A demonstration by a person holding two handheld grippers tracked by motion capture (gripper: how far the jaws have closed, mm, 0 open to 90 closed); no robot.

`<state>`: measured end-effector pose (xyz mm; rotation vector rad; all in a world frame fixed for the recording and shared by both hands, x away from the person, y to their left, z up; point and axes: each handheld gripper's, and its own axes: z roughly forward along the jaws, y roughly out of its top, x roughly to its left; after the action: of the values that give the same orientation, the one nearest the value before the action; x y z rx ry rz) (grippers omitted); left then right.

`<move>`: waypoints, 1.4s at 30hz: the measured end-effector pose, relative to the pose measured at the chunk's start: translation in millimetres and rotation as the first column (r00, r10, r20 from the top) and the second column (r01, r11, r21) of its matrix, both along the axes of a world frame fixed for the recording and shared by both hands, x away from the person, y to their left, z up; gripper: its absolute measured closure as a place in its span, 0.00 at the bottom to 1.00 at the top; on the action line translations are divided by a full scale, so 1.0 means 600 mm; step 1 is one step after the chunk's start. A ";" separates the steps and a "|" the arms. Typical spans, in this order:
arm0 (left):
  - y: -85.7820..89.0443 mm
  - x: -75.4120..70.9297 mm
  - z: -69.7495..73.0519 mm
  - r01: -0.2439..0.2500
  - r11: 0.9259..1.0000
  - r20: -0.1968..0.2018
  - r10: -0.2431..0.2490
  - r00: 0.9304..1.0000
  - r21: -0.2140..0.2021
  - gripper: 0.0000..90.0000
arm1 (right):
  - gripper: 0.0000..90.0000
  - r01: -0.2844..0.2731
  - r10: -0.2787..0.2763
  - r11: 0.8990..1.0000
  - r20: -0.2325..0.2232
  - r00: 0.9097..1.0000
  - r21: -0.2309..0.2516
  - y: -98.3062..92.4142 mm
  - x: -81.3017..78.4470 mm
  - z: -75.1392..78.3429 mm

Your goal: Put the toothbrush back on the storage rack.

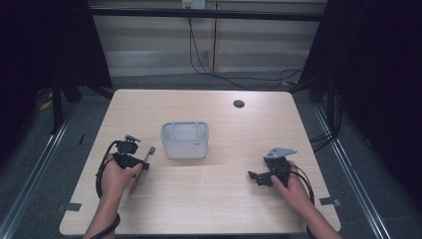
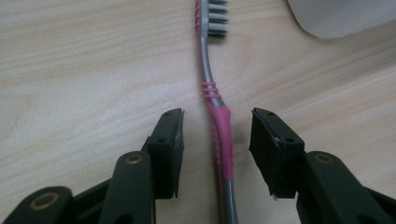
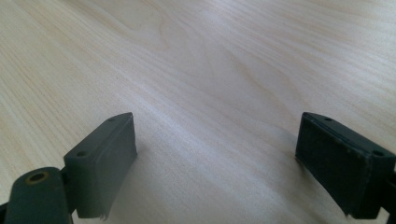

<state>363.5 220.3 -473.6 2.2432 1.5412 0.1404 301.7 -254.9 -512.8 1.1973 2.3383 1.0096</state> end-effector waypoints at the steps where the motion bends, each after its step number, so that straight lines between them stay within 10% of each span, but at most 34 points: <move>1: 0.000 0.002 0.001 0.009 1.000 -0.003 -0.009 1.000 0.012 0.62 | 0.13 0.000 0.000 1.000 0.000 1.000 0.000 0.000 0.000 0.000; 22: -0.035 0.032 0.008 0.010 0.995 -0.097 0.000 0.995 0.099 0.89 | 0.13 0.000 0.000 1.000 0.000 1.000 0.000 0.000 0.000 0.000; 42: -0.002 0.018 0.054 -0.022 0.999 0.028 0.023 0.999 -0.035 0.89 | 0.13 0.000 0.000 1.000 0.000 1.000 0.000 0.000 0.000 0.000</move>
<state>374.3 218.9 -441.3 2.1886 1.5427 0.1504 301.7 -254.9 -512.8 1.1972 2.3383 1.0100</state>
